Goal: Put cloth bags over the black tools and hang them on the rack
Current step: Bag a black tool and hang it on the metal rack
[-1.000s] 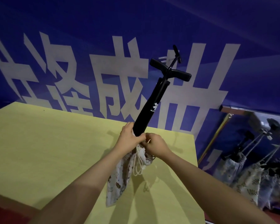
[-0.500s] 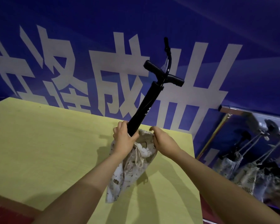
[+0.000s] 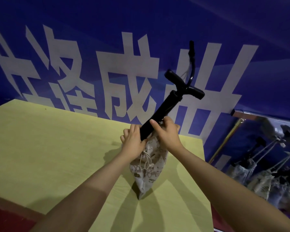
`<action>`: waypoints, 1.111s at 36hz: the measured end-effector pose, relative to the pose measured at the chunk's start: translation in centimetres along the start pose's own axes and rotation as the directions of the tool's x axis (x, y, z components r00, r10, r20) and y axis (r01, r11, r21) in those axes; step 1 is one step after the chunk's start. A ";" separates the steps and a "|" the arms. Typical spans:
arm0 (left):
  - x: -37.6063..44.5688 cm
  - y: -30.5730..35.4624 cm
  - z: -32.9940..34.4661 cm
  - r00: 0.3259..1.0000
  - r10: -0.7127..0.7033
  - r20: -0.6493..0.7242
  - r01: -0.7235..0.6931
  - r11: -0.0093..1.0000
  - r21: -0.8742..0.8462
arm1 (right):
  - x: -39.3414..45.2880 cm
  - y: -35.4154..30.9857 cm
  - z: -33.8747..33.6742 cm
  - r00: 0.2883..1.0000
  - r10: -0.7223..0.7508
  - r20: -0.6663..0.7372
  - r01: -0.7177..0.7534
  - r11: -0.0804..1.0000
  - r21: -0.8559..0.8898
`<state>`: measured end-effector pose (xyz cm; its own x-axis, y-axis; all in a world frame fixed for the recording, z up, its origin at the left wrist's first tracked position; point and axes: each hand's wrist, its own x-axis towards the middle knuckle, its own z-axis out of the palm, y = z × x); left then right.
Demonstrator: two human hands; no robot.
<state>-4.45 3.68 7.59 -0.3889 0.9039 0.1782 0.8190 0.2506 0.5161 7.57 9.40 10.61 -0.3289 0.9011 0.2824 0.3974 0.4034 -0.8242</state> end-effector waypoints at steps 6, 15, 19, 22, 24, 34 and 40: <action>0.6 -0.7 -0.4 0.968 0.051 0.247 -0.032 0.996 -0.081 | 0.1 1.8 0.0 0.997 0.076 0.022 -0.076 0.997 -0.008; 1.6 0.9 -1.6 0.995 -0.002 0.101 0.047 0.891 -0.451 | -0.7 4.3 0.3 0.997 0.006 0.074 0.011 0.973 -0.232; 1.7 0.8 -1.6 0.997 -0.059 0.057 0.082 0.803 -0.590 | -1.5 5.3 1.0 0.992 0.016 0.126 0.023 0.952 -0.306; 1.0 0.8 -1.6 1.000 -0.025 0.007 0.023 0.768 -0.641 | -1.6 5.7 1.4 0.984 0.042 0.171 0.024 0.930 -0.367; 0.6 0.6 -1.5 0.999 0.022 -0.034 -0.039 0.777 -0.628 | -1.6 5.7 1.5 0.979 0.049 0.198 0.031 0.923 -0.383; 0.1 1.2 -2.6 0.993 0.103 -0.066 -0.120 0.732 -0.671 | -1.3 5.8 0.8 0.962 0.086 0.258 0.009 0.937 -0.348; 0.6 2.3 -3.5 0.986 0.043 -0.163 -0.138 0.758 -0.638 | -1.6 5.6 -0.1 0.954 0.085 0.288 0.025 0.933 -0.360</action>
<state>-4.29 3.63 11.88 -0.4168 0.8453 0.3341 0.4053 -0.1562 0.9008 10.42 10.24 5.57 -0.5264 0.8483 0.0576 0.6709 0.4561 -0.5847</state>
